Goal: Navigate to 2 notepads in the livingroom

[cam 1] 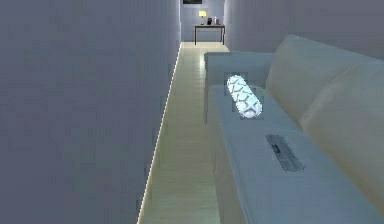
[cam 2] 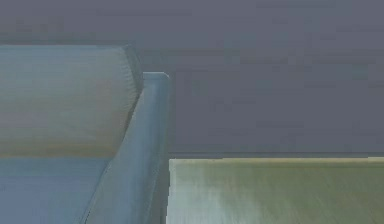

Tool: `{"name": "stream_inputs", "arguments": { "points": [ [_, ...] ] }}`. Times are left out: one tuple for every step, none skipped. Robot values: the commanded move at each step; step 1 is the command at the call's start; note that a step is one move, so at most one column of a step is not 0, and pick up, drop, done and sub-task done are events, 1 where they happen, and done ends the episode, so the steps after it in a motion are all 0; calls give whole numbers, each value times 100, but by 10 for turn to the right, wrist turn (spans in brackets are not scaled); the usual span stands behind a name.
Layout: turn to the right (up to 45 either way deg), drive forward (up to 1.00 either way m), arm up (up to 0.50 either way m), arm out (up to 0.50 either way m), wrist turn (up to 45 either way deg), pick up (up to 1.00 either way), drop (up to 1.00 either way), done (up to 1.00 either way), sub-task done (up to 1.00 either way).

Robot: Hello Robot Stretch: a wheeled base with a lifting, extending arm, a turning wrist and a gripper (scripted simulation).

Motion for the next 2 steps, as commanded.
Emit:
{"name": "stream_inputs", "arguments": {
  "points": [
    [0,15,0,0,0,0,0,0,0],
    [0,100,0,0,0,0,0,0,0]
  ]
}}
